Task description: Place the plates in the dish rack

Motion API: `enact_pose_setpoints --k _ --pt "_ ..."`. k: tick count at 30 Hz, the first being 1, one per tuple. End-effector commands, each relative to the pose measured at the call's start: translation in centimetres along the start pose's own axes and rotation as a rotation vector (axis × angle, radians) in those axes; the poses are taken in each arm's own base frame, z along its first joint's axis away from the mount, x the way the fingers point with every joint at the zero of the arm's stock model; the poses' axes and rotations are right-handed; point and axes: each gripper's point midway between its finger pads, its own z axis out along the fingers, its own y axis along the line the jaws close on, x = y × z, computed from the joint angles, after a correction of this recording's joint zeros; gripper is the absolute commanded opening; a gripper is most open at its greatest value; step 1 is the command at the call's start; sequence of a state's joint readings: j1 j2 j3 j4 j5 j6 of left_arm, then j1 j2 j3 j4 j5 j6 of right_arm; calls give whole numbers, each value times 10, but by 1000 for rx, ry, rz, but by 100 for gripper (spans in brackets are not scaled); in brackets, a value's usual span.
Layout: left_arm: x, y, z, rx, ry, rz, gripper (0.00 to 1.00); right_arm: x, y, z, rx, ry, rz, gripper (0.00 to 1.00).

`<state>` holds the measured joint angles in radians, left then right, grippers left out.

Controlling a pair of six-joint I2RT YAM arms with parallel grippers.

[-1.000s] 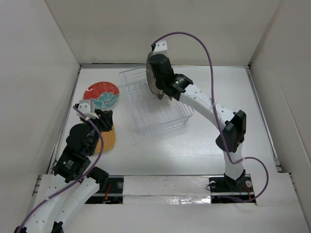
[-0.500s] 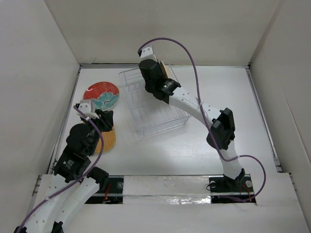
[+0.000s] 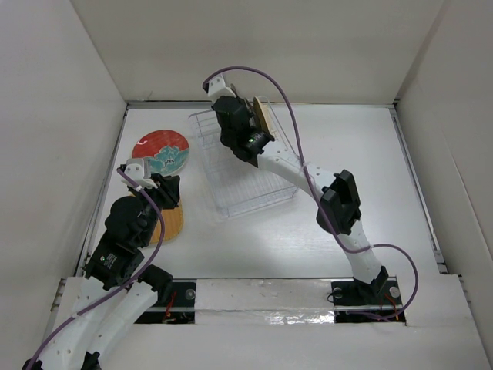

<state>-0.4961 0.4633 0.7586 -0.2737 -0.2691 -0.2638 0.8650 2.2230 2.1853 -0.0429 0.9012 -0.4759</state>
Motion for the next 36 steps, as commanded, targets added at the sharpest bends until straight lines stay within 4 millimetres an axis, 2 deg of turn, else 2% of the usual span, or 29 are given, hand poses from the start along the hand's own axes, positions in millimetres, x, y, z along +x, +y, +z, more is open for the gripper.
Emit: enact_pose_setpoints --k 1,9,10,11,15,17,22,23,25,26,29,30,33,34,35,36 --pt "-5 -5 3 19 -27 -8 21 -53 -27 -6 69 -137 128 0" --pt "-5 -5 4 19 -26 -8 21 -25 7 -2 -12 -94 183 0" --pt "-5 -5 4 21 -27 -8 21 -15 15 -2 -31 -75 179 0" --pt "-5 -5 4 19 -26 -8 21 -9 13 1 -34 -62 190 0" --pt "-5 -5 4 16 -24 -7 21 12 35 2 -116 -12 305 0" --pt "-4 -4 5 14 -22 -6 21 25 39 4 -130 12 323 0" --pt "-2 -4 6 10 -15 -4 21 34 39 2 -110 47 377 2" --pt "-3 -4 6 7 -16 -5 21 37 37 1 -103 58 371 16" --pt "-2 -3 7 5 -15 -3 21 31 22 1 -73 56 392 32" --pt "-2 -3 7 5 -15 -3 21 27 18 -1 -72 51 401 51" --pt "-1 -3 9 -3 -10 1 21 5 4 -12 -114 29 455 69" --pt "-2 -3 9 -2 -14 1 21 -2 9 -17 -172 24 477 72" --pt "-3 -2 11 -9 -16 3 21 -27 6 -40 -294 19 526 77" --pt "-4 -2 11 -14 -16 5 21 -35 15 -56 -341 9 529 78" --pt "-5 0 11 -25 -21 4 21 -29 21 -65 -367 20 524 78" --pt "-5 2 11 -35 -21 2 21 -41 15 -81 -405 2 566 77"
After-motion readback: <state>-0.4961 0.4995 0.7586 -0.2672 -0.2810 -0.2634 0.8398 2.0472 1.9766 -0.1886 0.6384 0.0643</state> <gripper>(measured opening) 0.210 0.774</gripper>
